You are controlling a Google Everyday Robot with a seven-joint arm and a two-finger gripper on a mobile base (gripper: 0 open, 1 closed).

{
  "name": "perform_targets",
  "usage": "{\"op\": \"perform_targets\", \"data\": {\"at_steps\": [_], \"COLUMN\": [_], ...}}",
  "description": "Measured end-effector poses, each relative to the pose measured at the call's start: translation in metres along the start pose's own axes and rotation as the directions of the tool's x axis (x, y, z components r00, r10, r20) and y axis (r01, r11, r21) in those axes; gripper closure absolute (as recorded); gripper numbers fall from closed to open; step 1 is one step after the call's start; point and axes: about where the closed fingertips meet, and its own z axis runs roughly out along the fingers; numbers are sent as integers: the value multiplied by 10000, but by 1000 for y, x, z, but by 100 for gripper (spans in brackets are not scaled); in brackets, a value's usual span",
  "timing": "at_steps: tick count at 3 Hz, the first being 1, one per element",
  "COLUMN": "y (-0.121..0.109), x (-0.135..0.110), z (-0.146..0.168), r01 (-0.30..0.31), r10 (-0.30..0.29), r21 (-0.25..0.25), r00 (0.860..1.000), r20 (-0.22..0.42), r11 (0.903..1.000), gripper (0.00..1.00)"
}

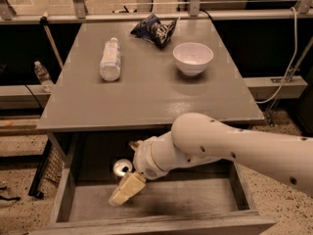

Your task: Pick redbull can from top drawer and place on counter

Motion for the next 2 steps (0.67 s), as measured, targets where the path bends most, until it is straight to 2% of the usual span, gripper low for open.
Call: {"op": "perform_targets", "data": {"at_steps": [1,2], "y": [-4,-4], "x": [0,3], "z": [8,17], "r01": [75,17], "r10": [-76,-16], "r21": [57,-10], "r00": [9999,9992], "r20": [137,410], "r11": [10000,10000], "gripper": [23,54]}}
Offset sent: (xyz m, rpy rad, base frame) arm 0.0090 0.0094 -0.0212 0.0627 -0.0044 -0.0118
